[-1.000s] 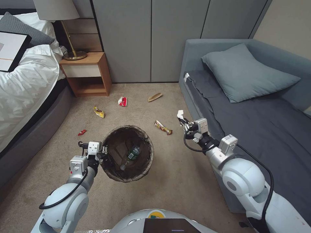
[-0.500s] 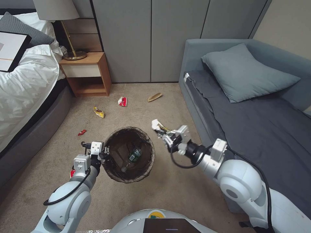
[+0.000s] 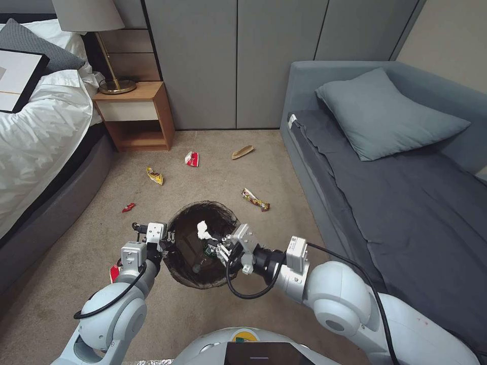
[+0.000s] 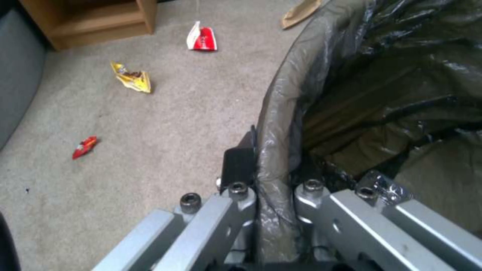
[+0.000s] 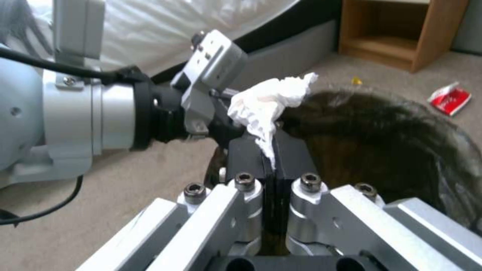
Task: Pick up the trash bin, then pick up the garbage from the floor and place it into the trash bin.
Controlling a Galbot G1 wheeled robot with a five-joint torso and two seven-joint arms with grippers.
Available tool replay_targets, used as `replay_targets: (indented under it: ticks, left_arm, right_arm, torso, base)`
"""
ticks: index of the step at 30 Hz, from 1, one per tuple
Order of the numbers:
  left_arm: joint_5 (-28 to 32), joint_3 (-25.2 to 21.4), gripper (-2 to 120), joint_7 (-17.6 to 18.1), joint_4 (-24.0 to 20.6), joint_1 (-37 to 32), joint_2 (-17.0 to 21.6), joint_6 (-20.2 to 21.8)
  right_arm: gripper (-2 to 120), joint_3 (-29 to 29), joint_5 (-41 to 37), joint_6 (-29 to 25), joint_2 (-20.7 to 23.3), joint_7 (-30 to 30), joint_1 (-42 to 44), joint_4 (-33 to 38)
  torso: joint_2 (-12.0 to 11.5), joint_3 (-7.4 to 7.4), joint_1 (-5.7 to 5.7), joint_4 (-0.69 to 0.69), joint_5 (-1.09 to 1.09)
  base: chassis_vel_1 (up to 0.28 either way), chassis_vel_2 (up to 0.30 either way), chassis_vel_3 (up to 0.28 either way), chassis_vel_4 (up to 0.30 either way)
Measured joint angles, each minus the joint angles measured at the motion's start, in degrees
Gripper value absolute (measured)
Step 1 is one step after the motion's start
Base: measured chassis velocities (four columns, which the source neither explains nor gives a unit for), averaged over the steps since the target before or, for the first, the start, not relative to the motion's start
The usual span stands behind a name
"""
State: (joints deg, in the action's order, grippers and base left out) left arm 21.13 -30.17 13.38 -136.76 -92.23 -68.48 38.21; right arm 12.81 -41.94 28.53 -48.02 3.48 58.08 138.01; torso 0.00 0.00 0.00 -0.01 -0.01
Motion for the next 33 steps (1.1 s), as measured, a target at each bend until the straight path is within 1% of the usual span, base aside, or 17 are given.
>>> replay_targets:
  ticks: [6,8,9,12,13,14,16,17,19,20,21,24,25,27,29,31,33]
  left_arm:
    - [-0.2,0.2,3,0.0,0.1,0.1,-0.3,0.0]
    - [-0.4,0.5,3,0.0,0.2,0.3,-0.6,0.0]
    - [-0.4,0.5,3,0.0,0.2,0.3,-0.6,0.0]
    - [-0.5,0.5,3,0.0,0.3,0.3,-0.6,0.0]
    - [-0.5,0.5,3,0.0,0.3,0.3,-0.6,0.0]
    - [-0.5,0.5,3,-0.1,0.3,0.3,-0.6,0.0]
    - [-0.5,0.4,3,-0.1,0.3,0.3,-0.6,0.0]
    - [-0.5,0.4,3,-0.1,0.3,0.3,-0.6,0.0]
    - [-0.6,0.4,3,-0.2,0.3,0.3,-0.6,0.0]
    - [-0.6,0.4,3,-0.3,0.3,0.2,-0.6,0.1]
    - [-0.6,0.4,3,-0.3,0.3,0.2,-0.6,0.1]
    - [-0.7,0.2,3,-0.4,0.3,0.2,-0.6,0.1]
    - [-0.7,0.2,3,-0.4,0.3,0.2,-0.6,0.1]
    - [-0.8,0.2,3,-0.4,0.4,0.3,-0.7,0.1]
    - [-0.8,0.2,3,-0.5,0.4,0.3,-0.7,0.1]
    - [-1.1,0.2,3,-0.9,0.5,0.3,-0.9,0.0]
    - [-1.1,0.2,3,-1.0,0.5,0.3,-0.9,0.0]
  right_arm:
    - [-1,1.0,-0.2,1.4,-0.4,0.9,-0.4,-0.3]
    - [10,1.4,-0.7,1.9,-0.7,0.9,-0.4,-0.4]
    - [10,1.4,-0.7,1.9,-0.7,0.9,-0.4,-0.4]
    - [23,1.5,-0.7,1.9,-1.1,1.1,-0.4,-0.7]
    - [23,1.5,-0.7,1.9,-1.1,1.1,-0.4,-0.7]
    - [30,1.4,-0.8,2.0,-1.2,1.2,-0.5,-0.9]
    - [36,1.4,-0.8,2.0,-1.4,1.4,-0.7,-1.1]
    - [36,1.4,-0.8,2.0,-1.4,1.4,-0.7,-1.1]
    - [46,1.4,-1.0,2.0,-1.6,1.7,-1.0,-1.2]
    - [54,1.2,-1.3,2.0,-1.6,1.6,-1.3,-1.2]
    - [54,1.2,-1.3,2.0,-1.6,1.6,-1.3,-1.2]
    - [67,0.7,-1.8,2.0,-1.6,1.3,-1.6,-1.0]
    - [67,0.7,-1.8,2.0,-1.6,1.3,-1.6,-1.0]
    - [78,0.1,-2.0,1.9,-1.6,1.2,-1.8,-1.0]
    - [81,0.0,-2.0,1.9,-1.7,1.2,-1.9,-1.0]
    - [93,-0.4,-2.2,1.8,-1.8,1.3,-2.1,-1.2]
    - [96,-0.5,-2.3,1.7,-1.9,1.4,-2.2,-1.3]
  torso:
    - [0.0,0.0,0.0,0.01,0.0]
    - [0.0,0.0,0.0,0.01,0.0]
    - [0.0,0.0,0.0,0.01,0.0]
    - [0.0,0.0,0.0,0.01,0.0]
    - [0.0,0.0,0.0,0.01,0.0]
    - [0.0,0.0,0.0,0.01,0.0]
    - [0.0,0.0,0.0,0.01,0.01]
    - [0.0,0.0,0.0,0.01,0.01]
    - [0.0,0.0,0.0,0.01,0.01]
    - [0.0,0.0,0.0,0.01,0.0]
    - [0.0,0.0,0.0,0.01,0.0]
    - [0.0,0.0,0.0,0.01,0.0]
    - [0.0,0.0,0.0,0.01,0.0]
    - [0.0,0.0,0.0,0.01,0.0]
    - [0.0,0.0,0.0,0.01,0.0]
    - [0.0,0.0,0.0,0.01,0.01]
    - [0.0,0.0,0.0,0.01,0.01]
  base:
    - [0.0,0.0,0.0,0.0]
    - [0.0,0.0,0.0,0.0]
    - [0.0,0.0,0.0,0.0]
    - [0.0,0.0,0.0,0.0]
    - [0.0,0.0,0.0,0.0]
    - [0.0,0.0,0.0,0.0]
    - [0.0,0.0,0.0,0.0]
    - [0.0,0.0,0.0,0.0]
    - [0.0,0.0,0.0,0.0]
    - [0.0,0.0,0.0,0.0]
    - [0.0,0.0,0.0,0.0]
    - [0.0,0.0,0.0,0.0]
    - [0.0,0.0,0.0,0.0]
    - [0.0,0.0,0.0,0.0]
    - [0.0,0.0,0.0,0.0]
    - [0.0,0.0,0.0,0.0]
    - [0.0,0.0,0.0,0.0]
